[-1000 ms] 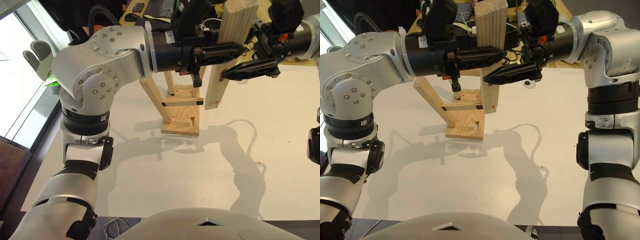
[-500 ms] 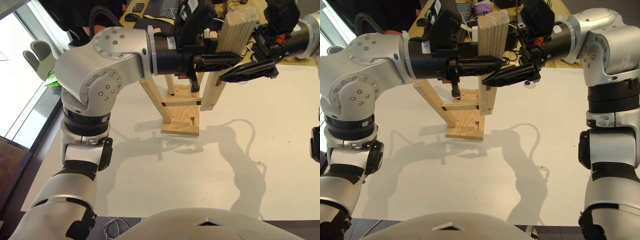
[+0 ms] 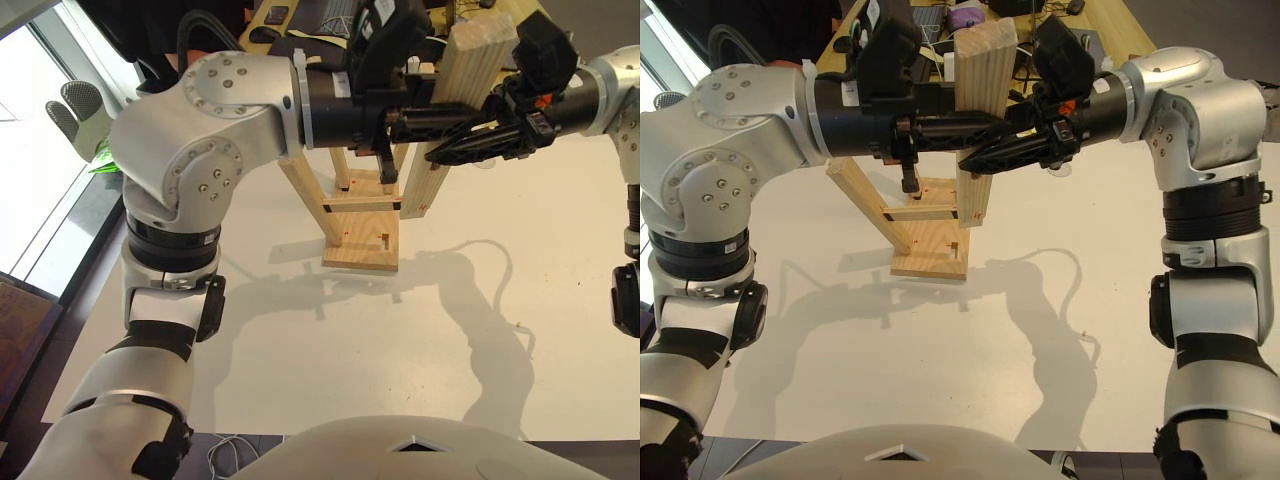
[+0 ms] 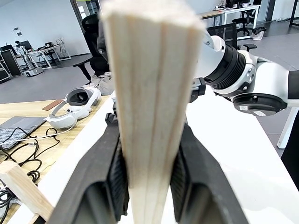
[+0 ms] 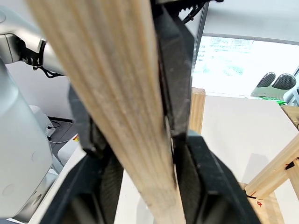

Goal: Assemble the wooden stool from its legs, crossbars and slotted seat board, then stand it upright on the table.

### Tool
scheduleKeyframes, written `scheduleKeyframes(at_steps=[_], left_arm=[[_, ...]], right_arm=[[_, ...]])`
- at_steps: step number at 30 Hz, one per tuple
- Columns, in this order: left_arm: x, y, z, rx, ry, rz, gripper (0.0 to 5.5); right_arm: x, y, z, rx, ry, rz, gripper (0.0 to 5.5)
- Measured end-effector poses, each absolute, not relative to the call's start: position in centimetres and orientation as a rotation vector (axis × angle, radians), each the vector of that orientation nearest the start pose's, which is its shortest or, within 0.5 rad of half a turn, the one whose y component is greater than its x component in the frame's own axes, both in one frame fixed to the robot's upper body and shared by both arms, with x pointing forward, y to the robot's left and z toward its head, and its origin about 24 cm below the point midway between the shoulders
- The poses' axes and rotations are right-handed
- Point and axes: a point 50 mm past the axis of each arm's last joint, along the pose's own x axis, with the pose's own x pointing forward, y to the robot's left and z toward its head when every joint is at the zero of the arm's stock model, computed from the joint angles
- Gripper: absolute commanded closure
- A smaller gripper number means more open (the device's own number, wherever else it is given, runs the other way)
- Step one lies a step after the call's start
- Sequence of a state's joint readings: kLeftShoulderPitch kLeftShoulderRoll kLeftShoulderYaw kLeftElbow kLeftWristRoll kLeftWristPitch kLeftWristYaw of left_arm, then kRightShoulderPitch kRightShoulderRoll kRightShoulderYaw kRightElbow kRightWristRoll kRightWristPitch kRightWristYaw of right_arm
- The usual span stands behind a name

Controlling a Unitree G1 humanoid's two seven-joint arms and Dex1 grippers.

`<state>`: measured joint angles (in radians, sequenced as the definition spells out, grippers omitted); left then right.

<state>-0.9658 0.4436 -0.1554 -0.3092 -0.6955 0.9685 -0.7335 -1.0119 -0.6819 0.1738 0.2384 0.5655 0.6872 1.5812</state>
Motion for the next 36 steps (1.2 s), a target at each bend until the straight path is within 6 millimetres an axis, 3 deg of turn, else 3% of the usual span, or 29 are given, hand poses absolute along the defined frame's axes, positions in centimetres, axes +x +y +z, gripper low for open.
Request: scheduleKeyframes(at_steps=[14, 15, 21, 36], left_arm=[[27.5, 6.3, 27.6, 0.229, -0.059, -1.356, 4.46], [27.5, 6.2, 27.6, 0.224, -0.059, -1.355, 4.12], [28.1, 6.3, 28.0, 0.160, -0.072, -1.308, 3.23], [27.8, 6.5, 28.9, 0.103, -0.095, -1.299, 3.39]], right_arm=[[31.5, -15.1, 25.9, -0.194, 0.152, 1.706, 4.35], [31.5, -15.1, 25.9, -0.194, 0.152, 1.705, 4.36], [31.5, -15.4, 25.8, -0.175, 0.156, 1.695, 4.51], [31.5, -15.7, 24.1, -0.211, 0.195, 1.688, 4.51]])
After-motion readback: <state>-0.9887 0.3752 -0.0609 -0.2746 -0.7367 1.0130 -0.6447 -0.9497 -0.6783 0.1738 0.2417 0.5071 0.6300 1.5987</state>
